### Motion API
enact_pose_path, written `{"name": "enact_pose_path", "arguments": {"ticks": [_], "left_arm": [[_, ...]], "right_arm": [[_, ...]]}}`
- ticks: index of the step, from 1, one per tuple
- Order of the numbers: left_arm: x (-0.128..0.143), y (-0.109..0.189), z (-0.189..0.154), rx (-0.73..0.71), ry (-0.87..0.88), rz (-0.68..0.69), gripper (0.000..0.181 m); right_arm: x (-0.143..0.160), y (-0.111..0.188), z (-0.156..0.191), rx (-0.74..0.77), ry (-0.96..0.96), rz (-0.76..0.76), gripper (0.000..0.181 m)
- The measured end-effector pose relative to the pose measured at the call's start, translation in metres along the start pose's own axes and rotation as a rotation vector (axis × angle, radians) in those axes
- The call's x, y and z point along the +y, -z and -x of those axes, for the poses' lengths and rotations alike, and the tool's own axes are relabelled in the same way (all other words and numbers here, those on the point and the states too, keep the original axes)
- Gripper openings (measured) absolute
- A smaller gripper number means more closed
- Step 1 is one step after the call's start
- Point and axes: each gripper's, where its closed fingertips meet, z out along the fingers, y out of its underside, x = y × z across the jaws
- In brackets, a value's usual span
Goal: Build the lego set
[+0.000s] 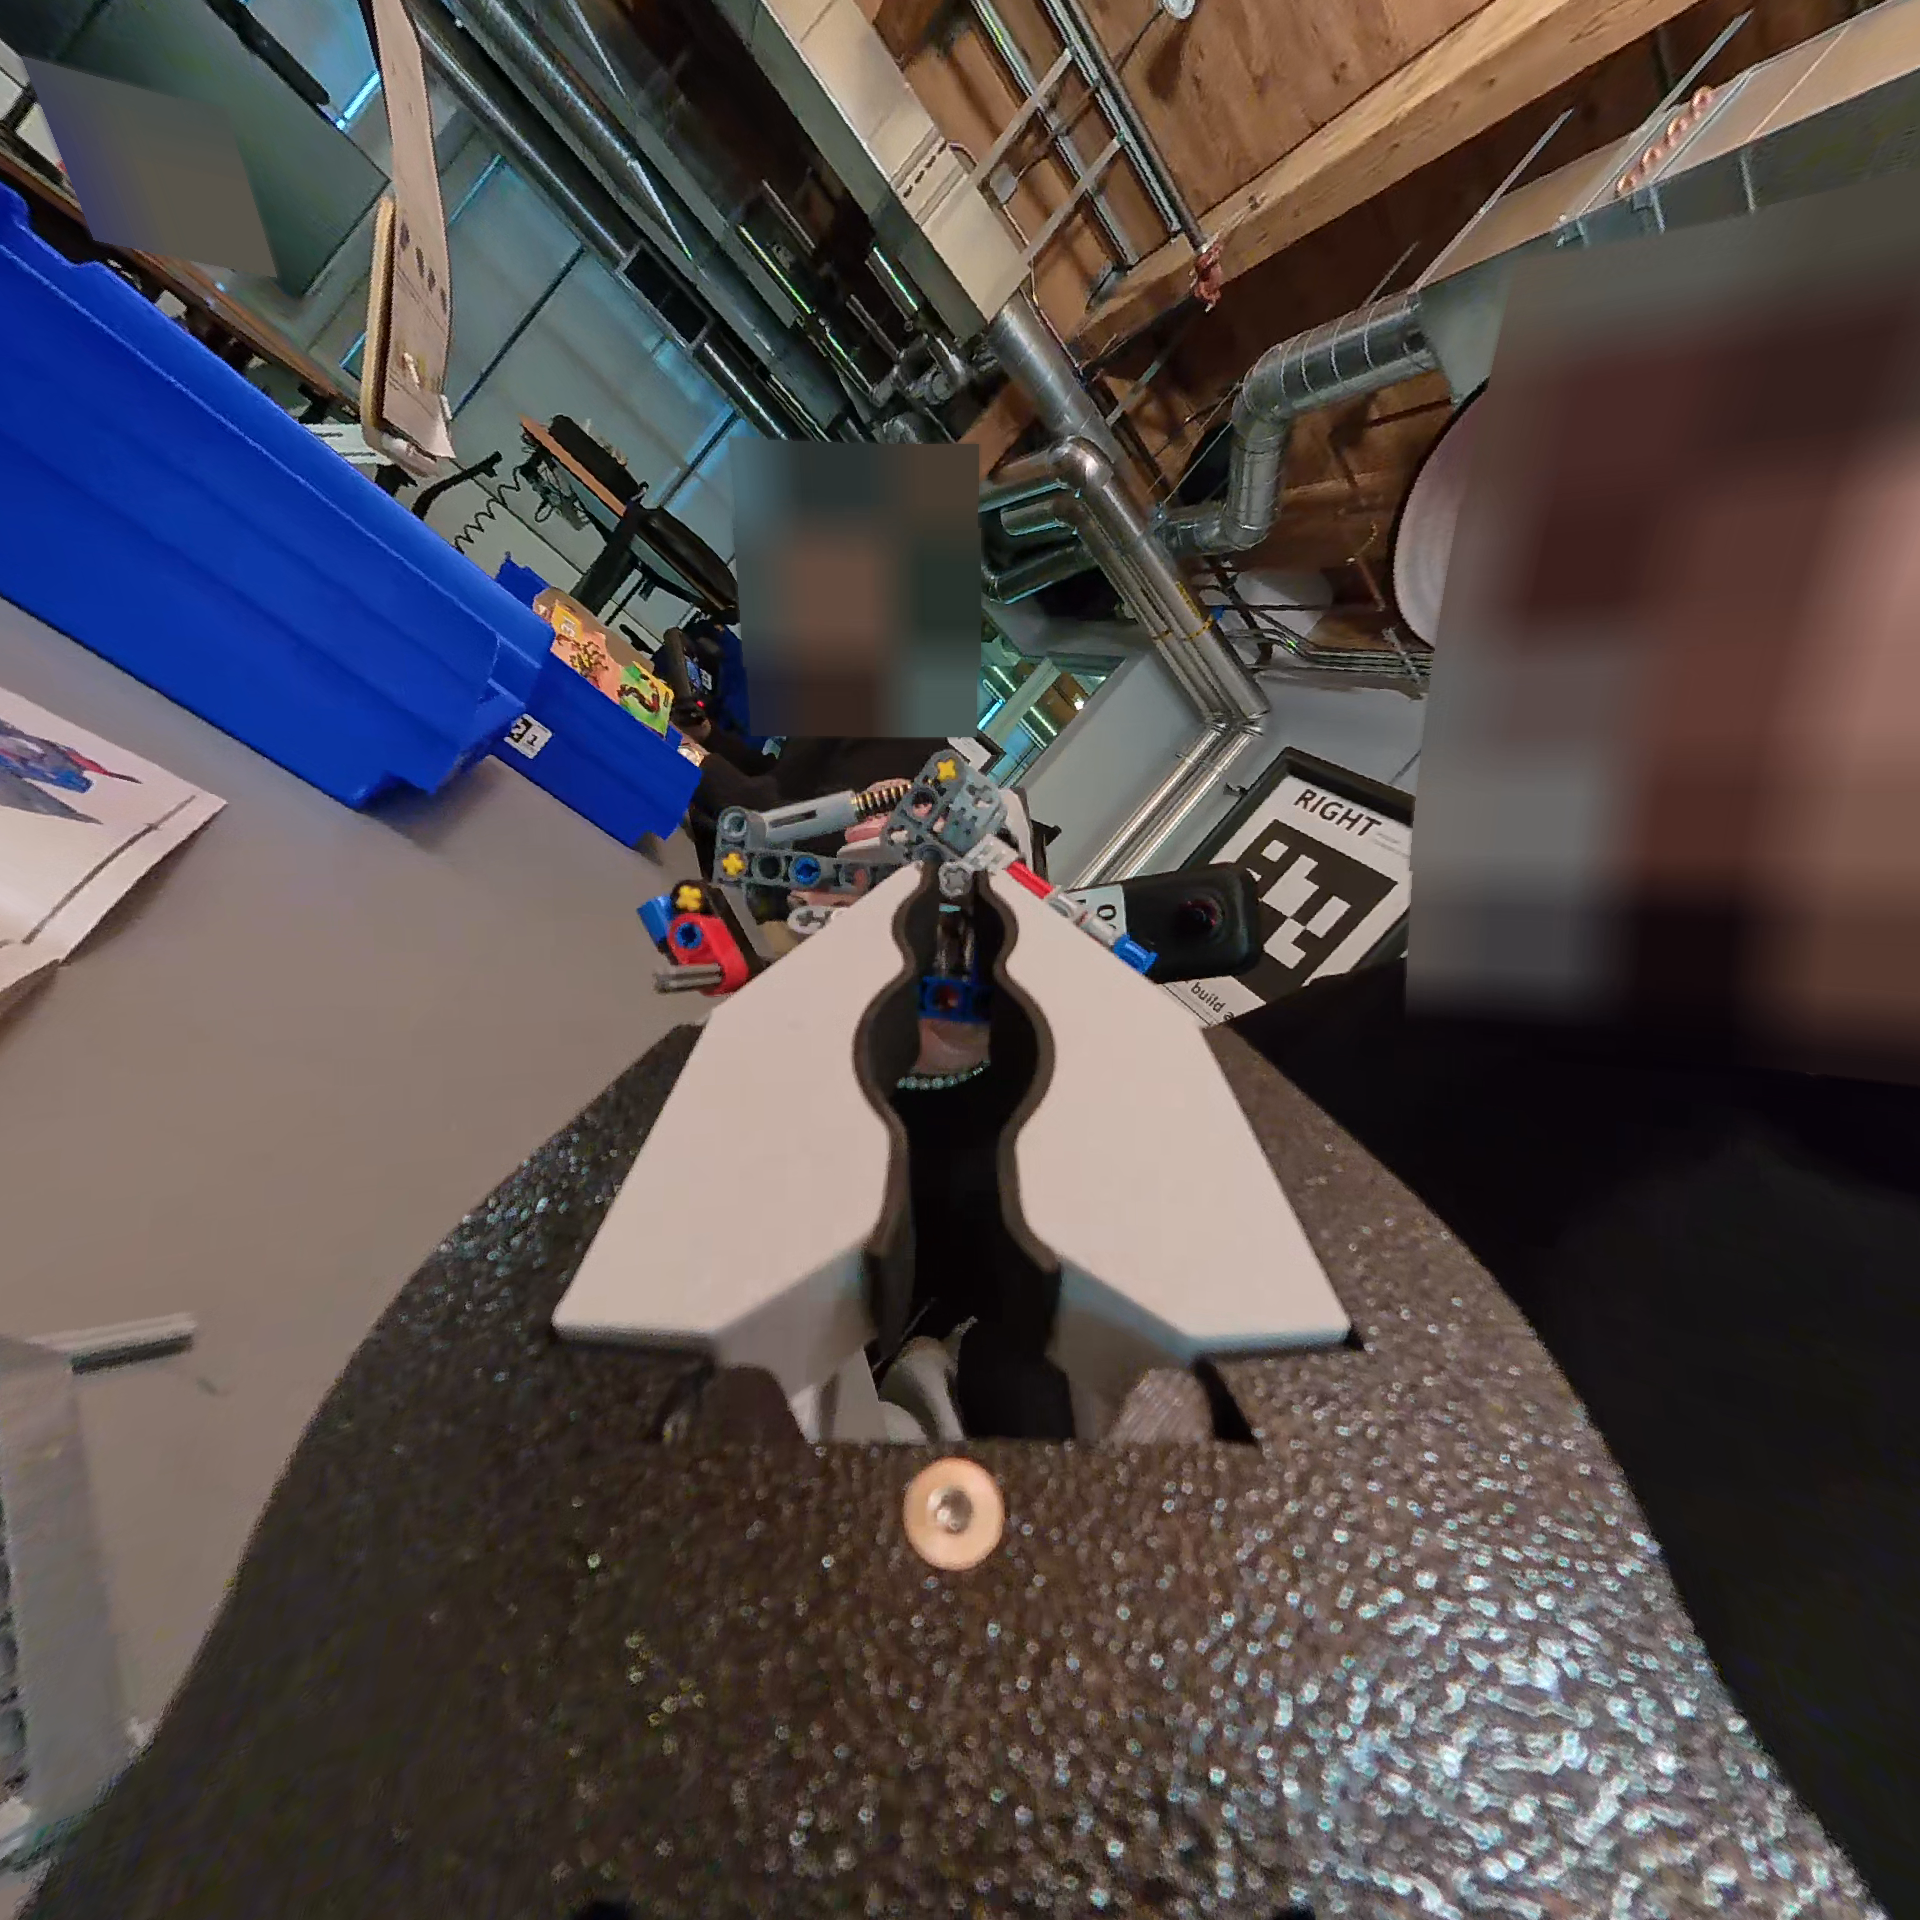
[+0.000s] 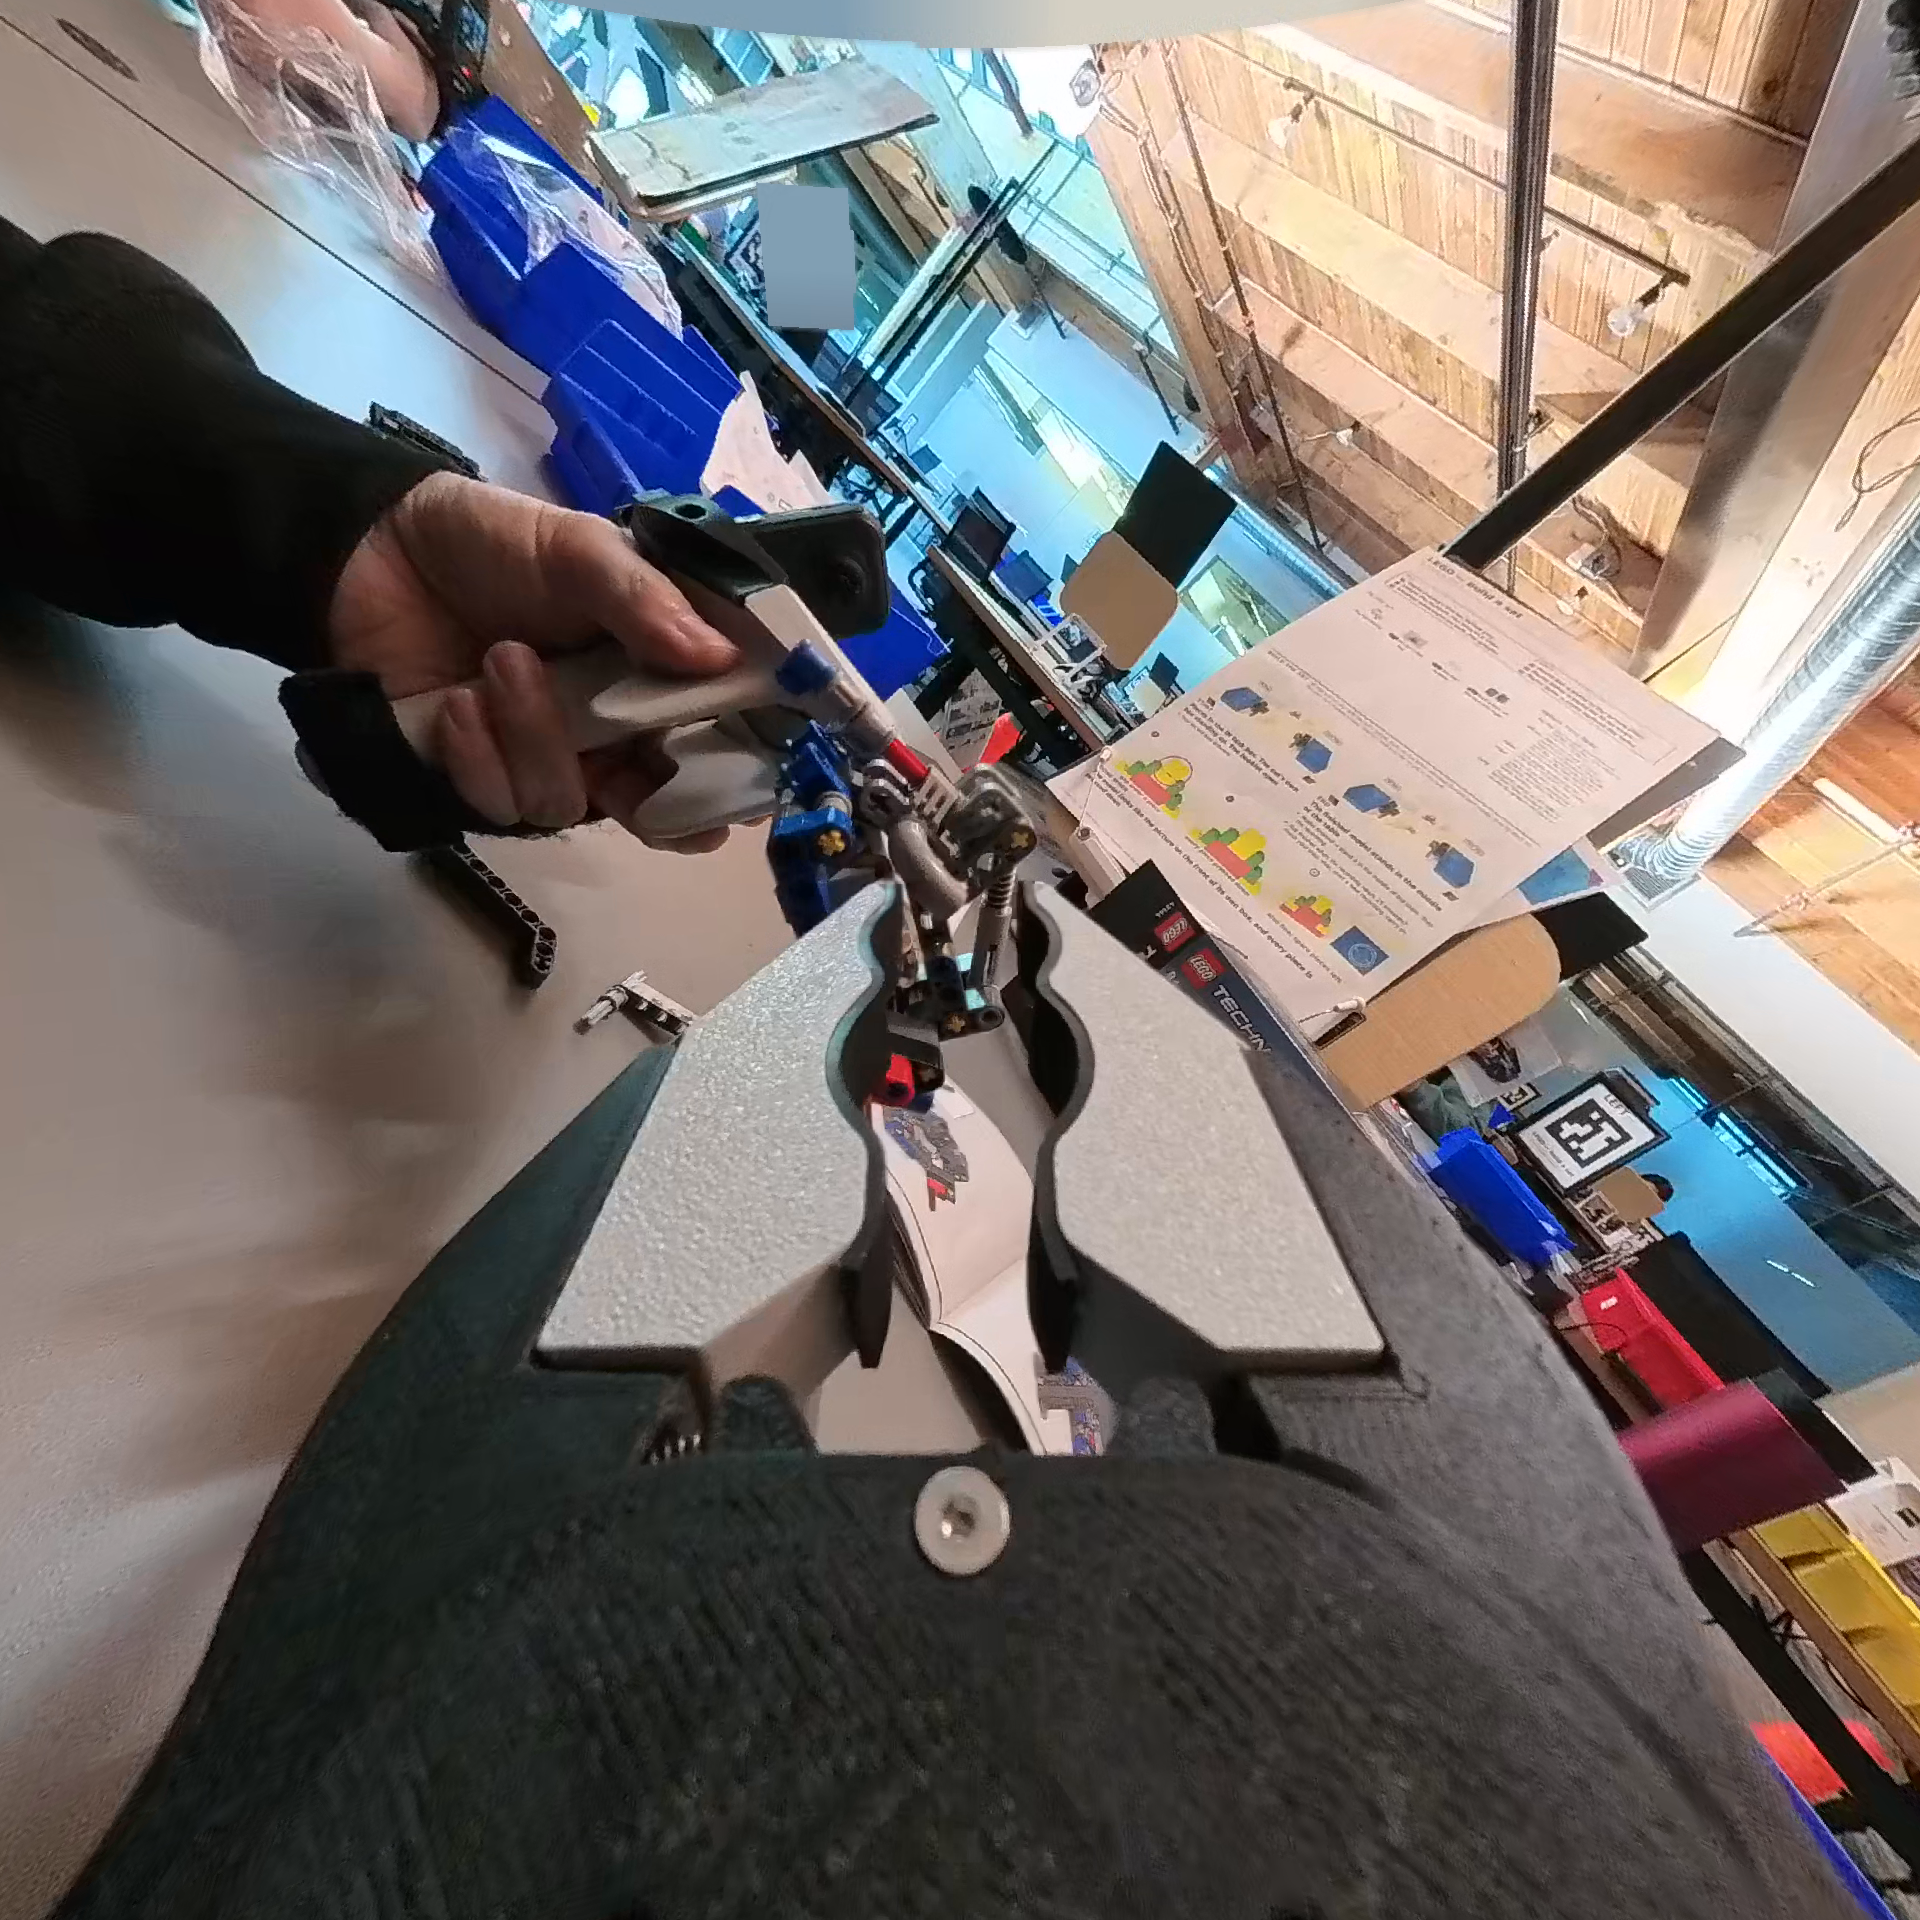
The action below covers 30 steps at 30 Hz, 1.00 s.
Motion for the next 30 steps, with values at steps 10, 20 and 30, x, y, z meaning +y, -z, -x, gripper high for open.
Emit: {"name": "enact_pose_path", "arguments": {"ticks": [10, 20, 30], "left_arm": [[0.001, 0.001, 0.004, -0.013, 0.018, -0.003, 0.003], [0.002, 0.002, 0.012, -0.076, 0.029, 0.011, 0.003], [0.0, 0.003, 0.019, -0.125, 0.068, -0.013, 0.003]], "right_arm": [[0.01, -0.004, 0.009, -0.035, -0.004, 0.025, 0.014], [0.019, -0.006, 0.011, -0.025, 0.074, 0.077, 0.014], [0.03, -0.006, 0.009, -0.022, 0.053, 0.111, 0.013]]}}
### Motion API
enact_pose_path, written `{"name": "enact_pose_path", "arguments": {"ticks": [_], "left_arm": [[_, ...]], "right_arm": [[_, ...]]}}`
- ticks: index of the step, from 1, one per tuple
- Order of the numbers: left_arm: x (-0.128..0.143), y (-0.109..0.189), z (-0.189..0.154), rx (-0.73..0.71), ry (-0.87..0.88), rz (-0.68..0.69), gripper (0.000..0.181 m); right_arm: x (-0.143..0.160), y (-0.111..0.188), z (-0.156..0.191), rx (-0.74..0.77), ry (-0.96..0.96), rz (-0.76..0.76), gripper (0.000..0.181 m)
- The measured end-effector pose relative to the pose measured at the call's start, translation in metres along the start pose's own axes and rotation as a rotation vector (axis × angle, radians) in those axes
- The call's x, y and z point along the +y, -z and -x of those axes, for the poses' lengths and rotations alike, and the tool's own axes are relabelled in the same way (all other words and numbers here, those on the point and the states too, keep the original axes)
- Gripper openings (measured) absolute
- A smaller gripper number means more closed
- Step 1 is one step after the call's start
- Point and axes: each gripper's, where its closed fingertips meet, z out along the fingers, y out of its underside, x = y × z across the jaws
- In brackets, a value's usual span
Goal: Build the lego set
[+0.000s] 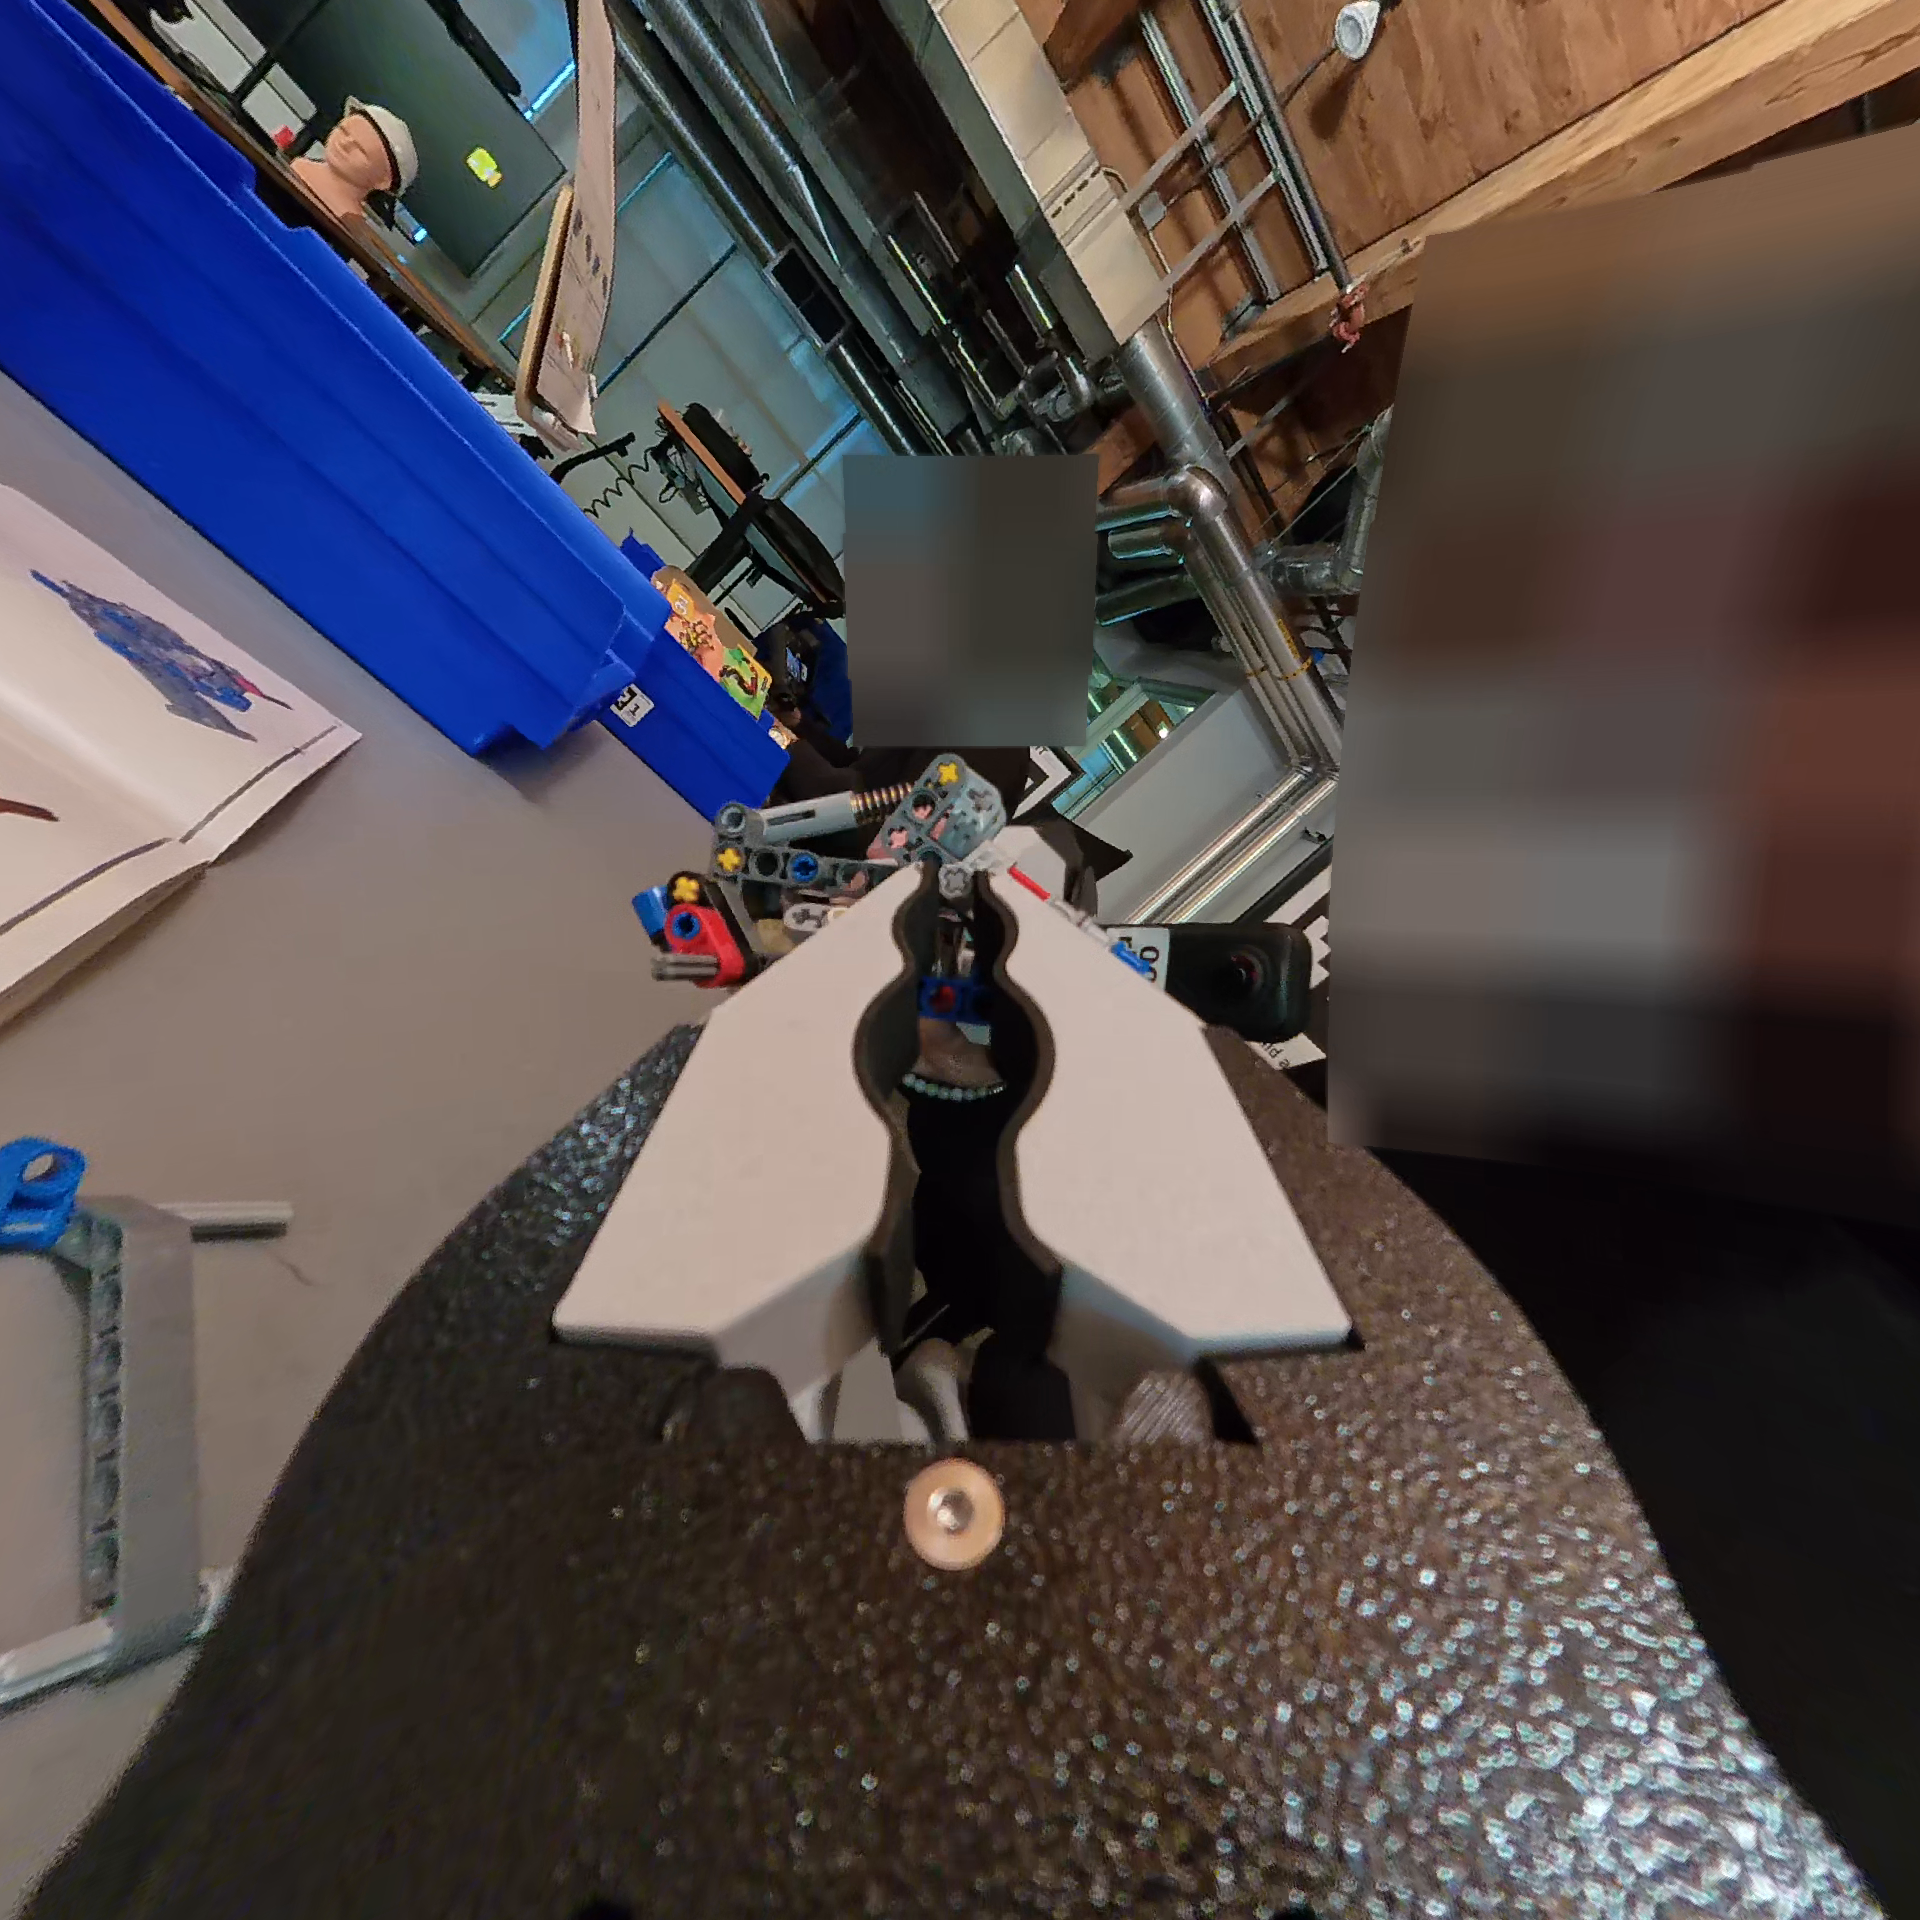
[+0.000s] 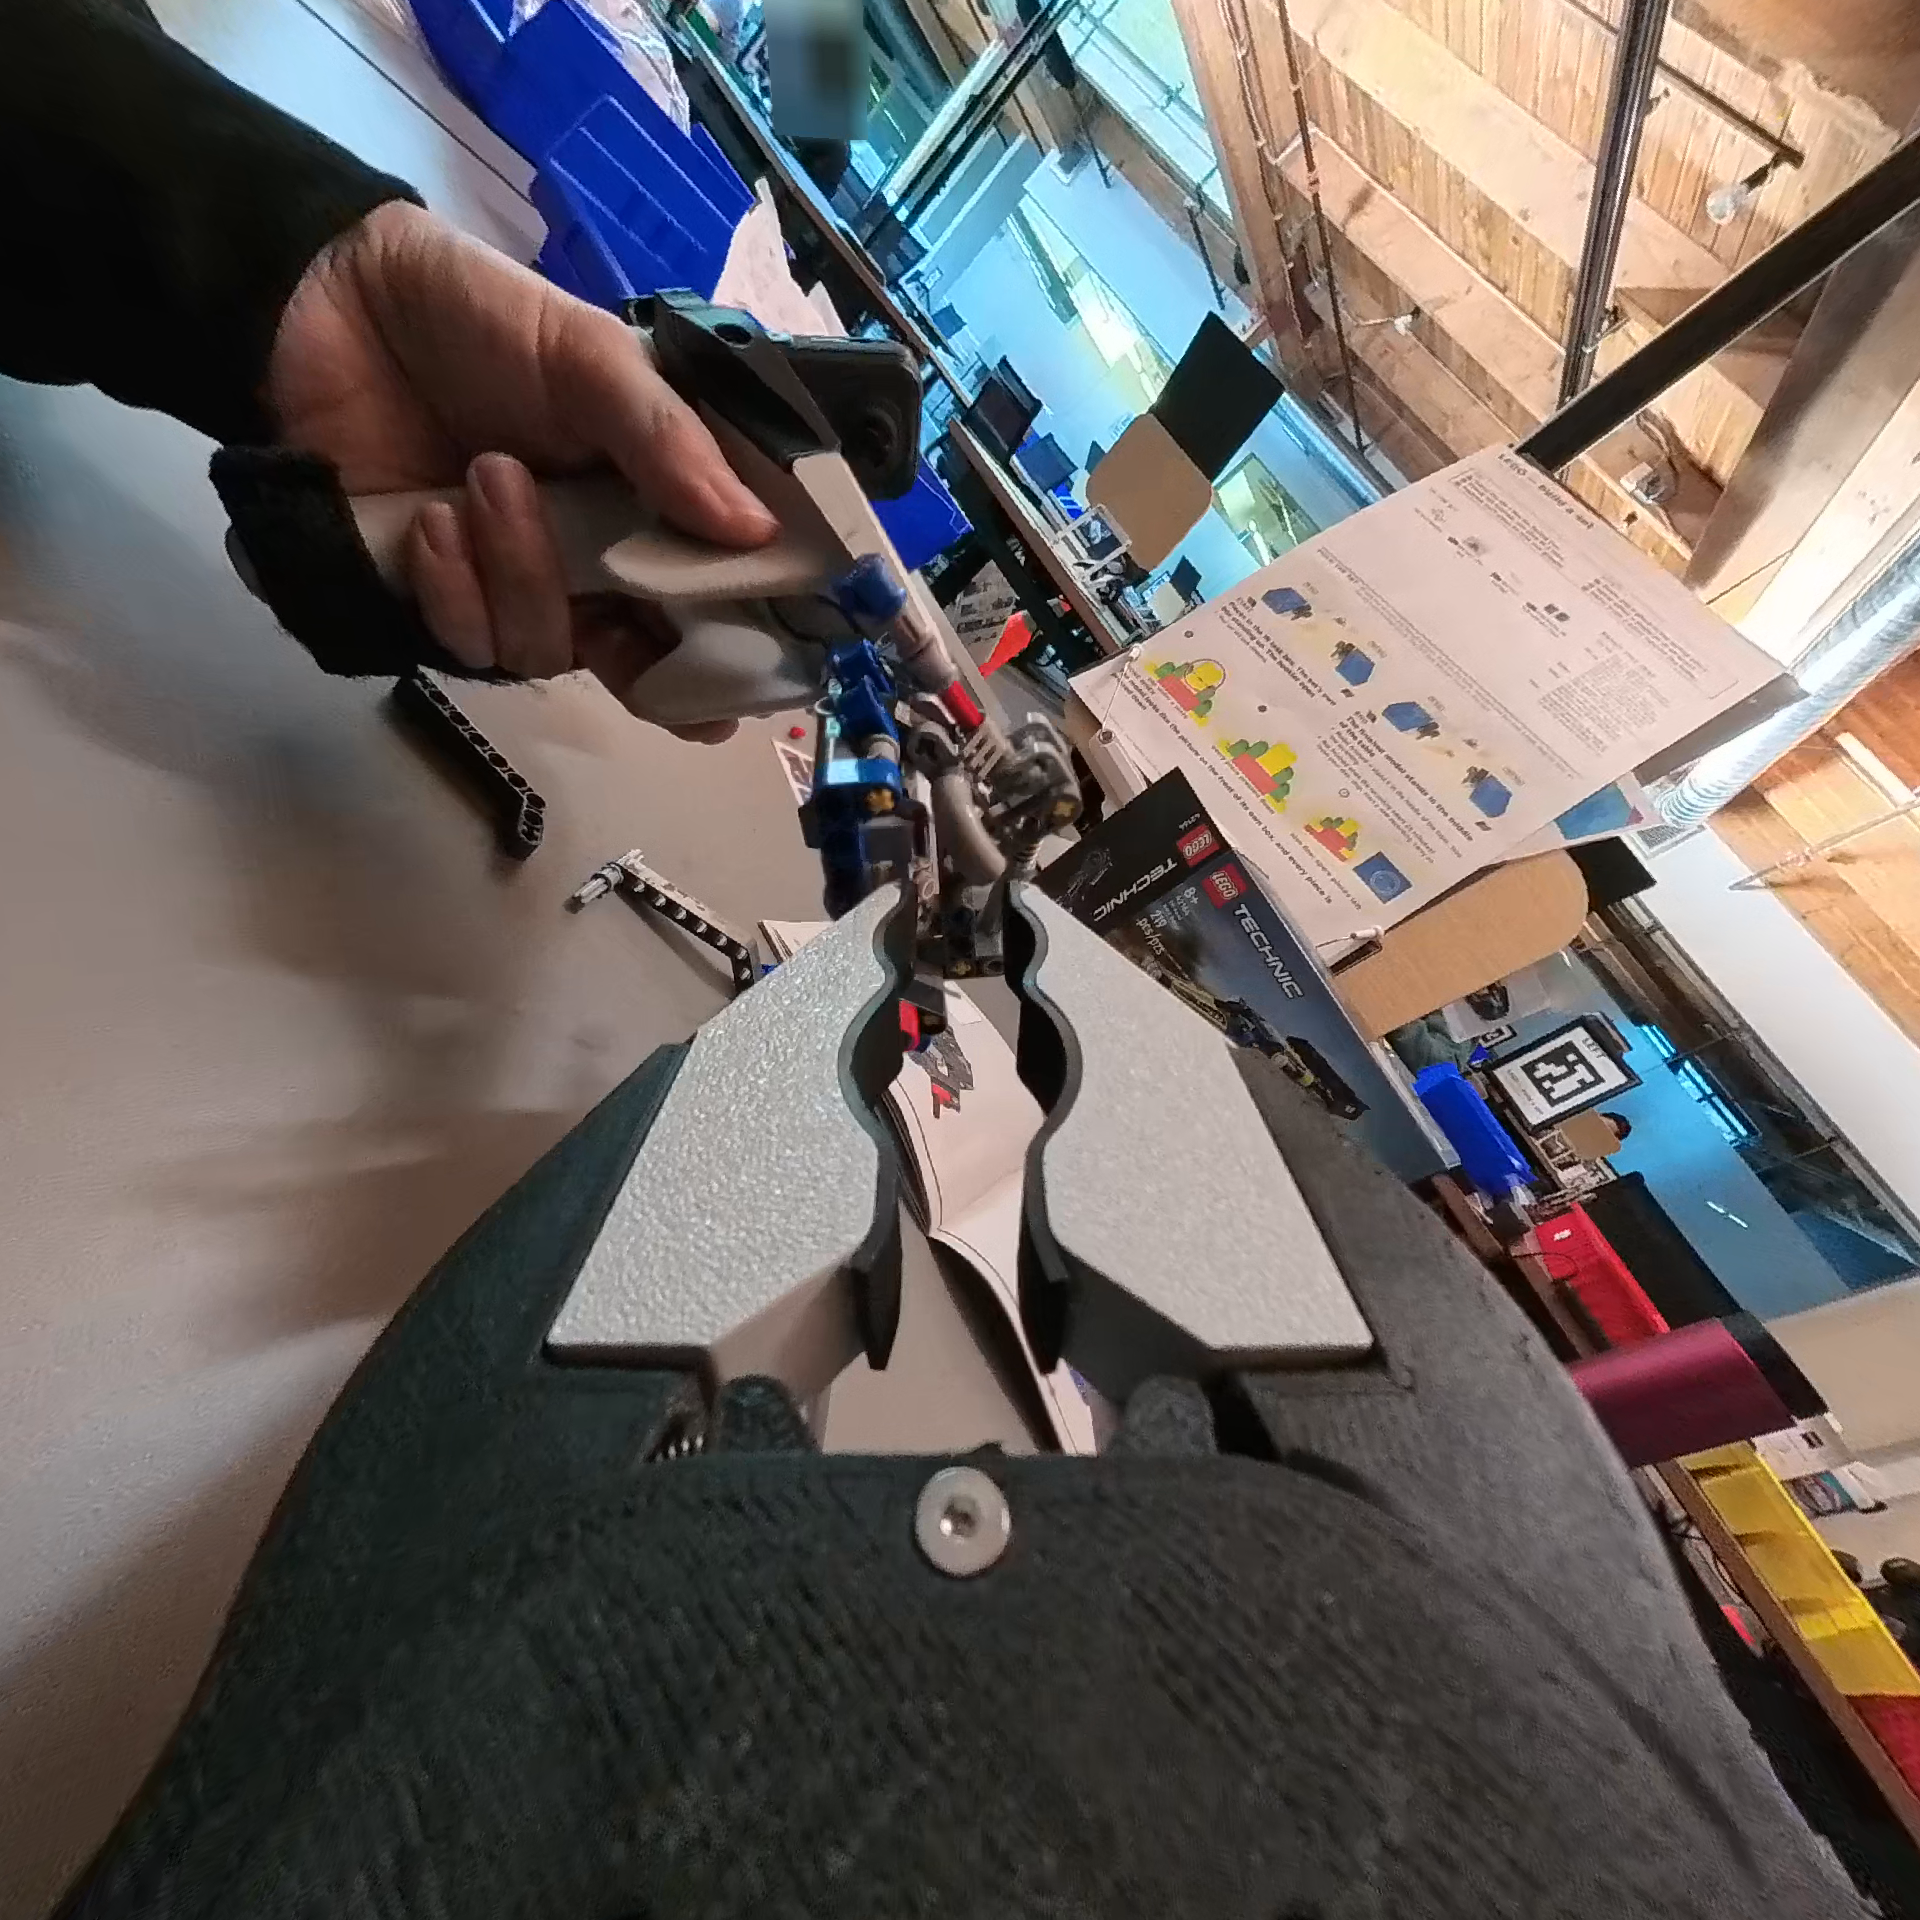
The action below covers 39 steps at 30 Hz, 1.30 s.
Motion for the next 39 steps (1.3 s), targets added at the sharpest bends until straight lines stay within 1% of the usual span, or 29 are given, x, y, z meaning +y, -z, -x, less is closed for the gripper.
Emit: {"name": "enact_pose_path", "arguments": {"ticks": [6, 9, 14, 16, 19, 23, 27, 34, 39], "left_arm": [[0.004, -0.001, 0.004, -0.019, -0.014, 0.023, 0.004], [0.005, -0.002, 0.002, -0.019, -0.036, 0.033, 0.003], [0.008, -0.002, 0.003, -0.064, -0.112, 0.08, 0.003], [0.007, -0.003, -0.003, -0.04, -0.118, 0.072, 0.003], [0.003, -0.003, -0.01, 0.023, -0.076, 0.043, 0.003], [0.002, -0.002, -0.013, 0.049, -0.064, 0.035, 0.003], [0.002, -0.003, -0.016, 0.051, -0.083, 0.039, 0.003], [-0.004, -0.004, -0.02, 0.071, -0.041, -0.001, 0.003], [-0.007, -0.002, -0.016, 0.051, -0.037, -0.027, 0.004]], "right_arm": [[-0.001, 0.0, 0.001, 0.007, 0.013, -0.006, 0.015], [-0.001, -0.001, 0.003, 0.012, 0.064, 0.008, 0.016], [-0.004, -0.001, 0.007, 0.01, 0.153, 0.005, 0.016], [-0.005, 0.0, 0.007, 0.014, 0.171, 0.009, 0.016], [-0.013, 0.001, 0.006, 0.023, 0.164, -0.023, 0.011], [-0.019, 0.001, 0.005, 0.033, 0.183, -0.032, 0.009], [-0.019, 0.001, 0.006, 0.039, 0.184, -0.039, 0.009], [-0.025, 0.002, 0.001, 0.07, 0.171, -0.049, 0.006], [-0.028, 0.001, -0.001, 0.069, 0.103, -0.043, 0.006]]}}
